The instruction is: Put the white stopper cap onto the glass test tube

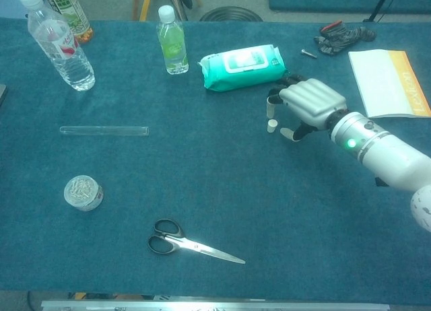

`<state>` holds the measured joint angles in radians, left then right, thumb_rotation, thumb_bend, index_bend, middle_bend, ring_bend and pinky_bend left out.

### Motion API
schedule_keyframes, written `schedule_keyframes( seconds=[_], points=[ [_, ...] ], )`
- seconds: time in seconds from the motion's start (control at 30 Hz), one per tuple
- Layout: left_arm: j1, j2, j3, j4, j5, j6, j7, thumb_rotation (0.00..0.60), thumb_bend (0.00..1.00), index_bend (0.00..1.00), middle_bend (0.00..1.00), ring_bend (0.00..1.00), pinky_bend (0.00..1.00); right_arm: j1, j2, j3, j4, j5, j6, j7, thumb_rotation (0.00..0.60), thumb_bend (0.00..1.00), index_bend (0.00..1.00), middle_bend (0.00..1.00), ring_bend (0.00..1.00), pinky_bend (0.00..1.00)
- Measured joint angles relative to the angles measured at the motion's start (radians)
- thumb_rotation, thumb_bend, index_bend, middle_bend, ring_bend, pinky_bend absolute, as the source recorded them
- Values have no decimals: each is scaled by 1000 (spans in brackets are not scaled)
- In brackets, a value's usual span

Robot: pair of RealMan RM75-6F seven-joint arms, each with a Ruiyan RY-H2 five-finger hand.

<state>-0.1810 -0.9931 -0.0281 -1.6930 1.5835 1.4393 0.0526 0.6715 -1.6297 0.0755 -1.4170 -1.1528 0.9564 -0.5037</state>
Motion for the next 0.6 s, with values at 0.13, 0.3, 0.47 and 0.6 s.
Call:
schedule_keyframes(
  seconds=[0.13, 0.3, 0.47, 0.6],
  points=[
    [3, -1, 2, 6, 2, 5, -5, 600, 322, 355, 316, 174, 238, 3, -14, 3, 14, 6, -3, -5, 600, 288, 408, 247, 71, 72],
    [0, 0, -1, 9, 0, 2, -11, 600, 322, 355, 316, 174, 238, 6, -31, 7, 26, 10, -4, -13, 600, 289, 408, 247, 75, 72],
    [6, -2, 3, 17, 3, 10, -17, 600, 322, 355, 316, 174, 238, 8, -41, 11, 36, 22, -6, -20, 600, 291, 427, 248, 78, 72],
    [3, -3, 1, 20, 1, 7, -21, 600, 322, 355, 316, 174, 239, 8, -46, 12, 40, 28, -5, -25, 600, 292, 452, 251, 80, 73]
  ],
)
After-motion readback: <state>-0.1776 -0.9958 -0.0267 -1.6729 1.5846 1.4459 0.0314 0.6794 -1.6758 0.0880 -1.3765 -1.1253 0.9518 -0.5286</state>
